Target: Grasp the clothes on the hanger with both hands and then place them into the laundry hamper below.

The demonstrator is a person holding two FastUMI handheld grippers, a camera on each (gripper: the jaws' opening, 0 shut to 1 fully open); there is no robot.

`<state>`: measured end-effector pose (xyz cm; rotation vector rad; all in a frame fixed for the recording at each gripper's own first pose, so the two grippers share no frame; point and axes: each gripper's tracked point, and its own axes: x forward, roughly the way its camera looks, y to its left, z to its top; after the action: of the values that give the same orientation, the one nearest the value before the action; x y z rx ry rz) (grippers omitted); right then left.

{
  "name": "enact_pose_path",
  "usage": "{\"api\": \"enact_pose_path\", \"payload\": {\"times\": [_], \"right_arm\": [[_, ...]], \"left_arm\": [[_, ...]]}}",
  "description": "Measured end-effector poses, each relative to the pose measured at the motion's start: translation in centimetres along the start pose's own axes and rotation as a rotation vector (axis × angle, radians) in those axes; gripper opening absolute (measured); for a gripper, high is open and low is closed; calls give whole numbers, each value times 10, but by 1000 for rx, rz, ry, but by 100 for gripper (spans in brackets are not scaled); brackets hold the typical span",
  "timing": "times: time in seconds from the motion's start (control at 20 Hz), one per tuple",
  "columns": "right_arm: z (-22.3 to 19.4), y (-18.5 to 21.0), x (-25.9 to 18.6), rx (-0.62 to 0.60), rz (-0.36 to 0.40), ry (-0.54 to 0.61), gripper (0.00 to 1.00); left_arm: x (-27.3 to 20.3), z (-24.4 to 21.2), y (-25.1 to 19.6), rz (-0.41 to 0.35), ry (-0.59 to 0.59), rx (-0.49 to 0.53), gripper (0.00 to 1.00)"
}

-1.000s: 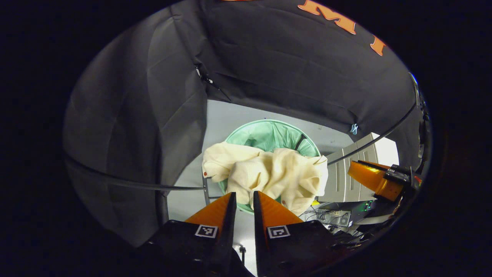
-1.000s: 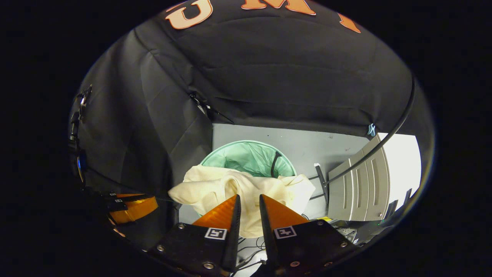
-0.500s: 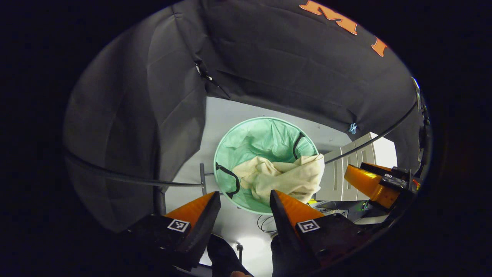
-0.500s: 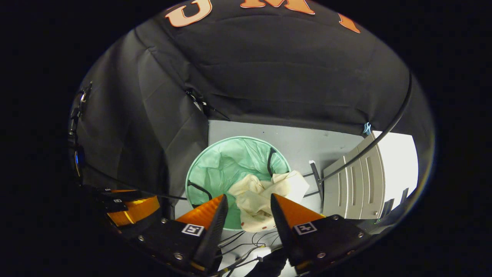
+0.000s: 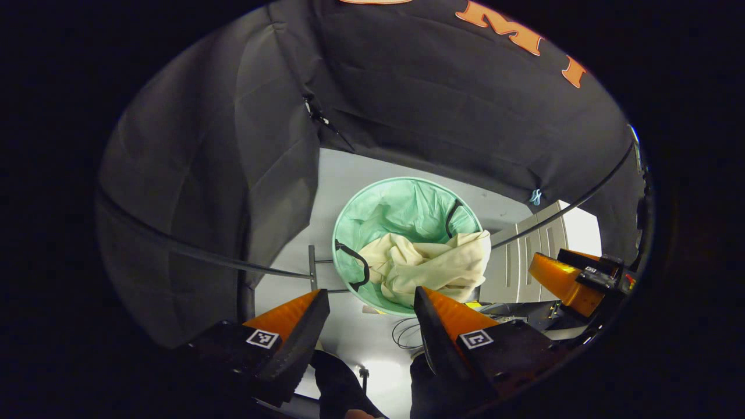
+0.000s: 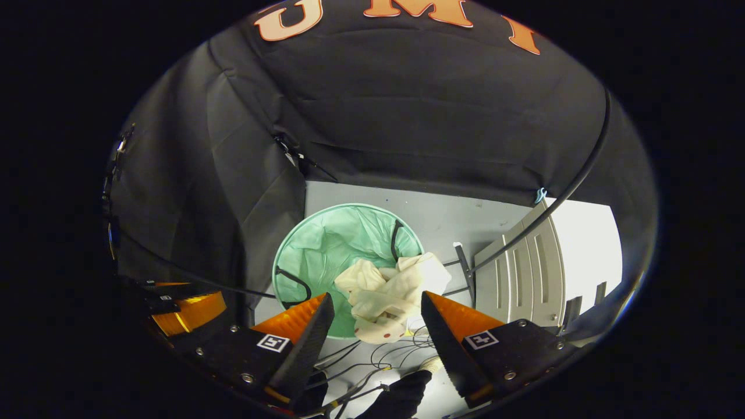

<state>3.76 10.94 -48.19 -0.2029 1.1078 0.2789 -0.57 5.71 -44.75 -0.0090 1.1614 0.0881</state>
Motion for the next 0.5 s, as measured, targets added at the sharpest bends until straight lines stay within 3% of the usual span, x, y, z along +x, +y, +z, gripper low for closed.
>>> {"api": "enact_pose_path", "payload": {"times": [0.15,0.5], "right_arm": [[4,-8,-25,-39,-20,-45,94],[57,-24,-113,-69,-52,-248,94]], "left_arm": [[-25,8,9,27,-71,-17,98],[-98,43,1,-1,-225,-16,100]]}}
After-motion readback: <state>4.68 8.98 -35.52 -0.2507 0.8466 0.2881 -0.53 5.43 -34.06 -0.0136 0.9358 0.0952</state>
